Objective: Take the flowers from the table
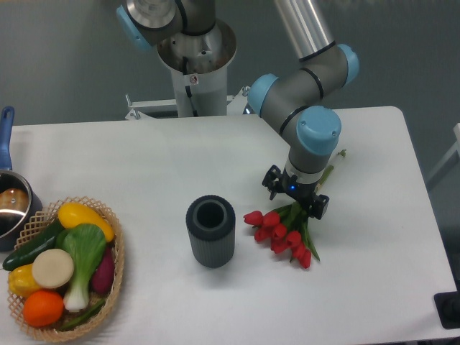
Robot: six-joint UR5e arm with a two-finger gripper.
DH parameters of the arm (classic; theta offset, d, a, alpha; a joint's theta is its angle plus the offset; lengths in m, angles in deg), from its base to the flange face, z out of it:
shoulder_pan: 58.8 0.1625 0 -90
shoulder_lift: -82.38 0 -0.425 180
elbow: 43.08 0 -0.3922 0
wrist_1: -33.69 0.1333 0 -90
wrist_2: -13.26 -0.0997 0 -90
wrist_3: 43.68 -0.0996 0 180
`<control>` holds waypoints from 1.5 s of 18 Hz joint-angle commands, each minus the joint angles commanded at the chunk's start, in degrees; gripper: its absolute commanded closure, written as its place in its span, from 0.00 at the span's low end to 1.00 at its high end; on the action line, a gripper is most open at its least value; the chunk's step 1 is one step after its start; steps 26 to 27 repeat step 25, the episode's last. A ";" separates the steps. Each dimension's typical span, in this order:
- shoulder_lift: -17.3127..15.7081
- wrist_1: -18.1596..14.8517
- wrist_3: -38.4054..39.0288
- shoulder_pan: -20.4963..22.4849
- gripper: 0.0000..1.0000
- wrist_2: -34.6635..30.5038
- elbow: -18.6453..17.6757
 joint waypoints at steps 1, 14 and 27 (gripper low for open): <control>-0.35 -0.09 0.78 0.00 0.85 0.09 0.00; -3.08 -0.35 4.39 1.14 1.00 -4.39 6.15; -4.84 -7.91 3.78 4.13 1.00 -4.57 14.68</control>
